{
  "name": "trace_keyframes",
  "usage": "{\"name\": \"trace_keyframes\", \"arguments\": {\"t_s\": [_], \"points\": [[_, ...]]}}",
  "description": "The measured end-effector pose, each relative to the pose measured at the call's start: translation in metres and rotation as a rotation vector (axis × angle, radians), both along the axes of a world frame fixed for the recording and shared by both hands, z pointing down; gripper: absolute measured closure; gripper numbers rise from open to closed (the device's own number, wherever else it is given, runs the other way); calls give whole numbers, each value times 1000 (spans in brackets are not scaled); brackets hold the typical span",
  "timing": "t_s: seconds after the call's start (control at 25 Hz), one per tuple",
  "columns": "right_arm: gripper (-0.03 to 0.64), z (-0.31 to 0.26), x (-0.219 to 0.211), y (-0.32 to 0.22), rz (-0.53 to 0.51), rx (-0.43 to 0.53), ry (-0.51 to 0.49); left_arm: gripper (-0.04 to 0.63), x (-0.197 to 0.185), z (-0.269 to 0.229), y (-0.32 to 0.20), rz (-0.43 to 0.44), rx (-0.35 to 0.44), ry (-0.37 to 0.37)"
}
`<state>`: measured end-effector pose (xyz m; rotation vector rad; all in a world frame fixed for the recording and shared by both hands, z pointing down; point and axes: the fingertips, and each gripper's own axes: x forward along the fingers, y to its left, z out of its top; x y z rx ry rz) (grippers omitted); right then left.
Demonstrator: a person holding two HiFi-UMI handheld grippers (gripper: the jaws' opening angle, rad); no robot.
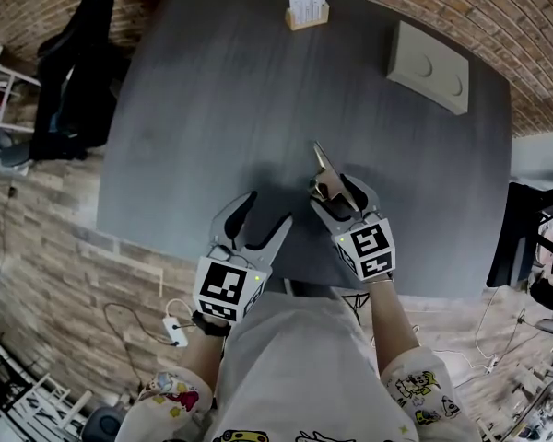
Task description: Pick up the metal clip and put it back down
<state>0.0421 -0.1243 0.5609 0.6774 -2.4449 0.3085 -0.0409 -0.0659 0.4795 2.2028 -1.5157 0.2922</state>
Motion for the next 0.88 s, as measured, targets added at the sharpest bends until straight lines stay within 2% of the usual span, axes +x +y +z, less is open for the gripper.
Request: {"name": "trace_keyframes", "arguments": {"t_s": [0.64, 0.88], "points": [[316, 26, -5, -7, 10, 35, 89, 327, 3, 19, 7, 1, -44, 40], [368, 29, -5, -8, 16, 73, 153, 327, -4, 19, 12, -13, -41, 43]]}}
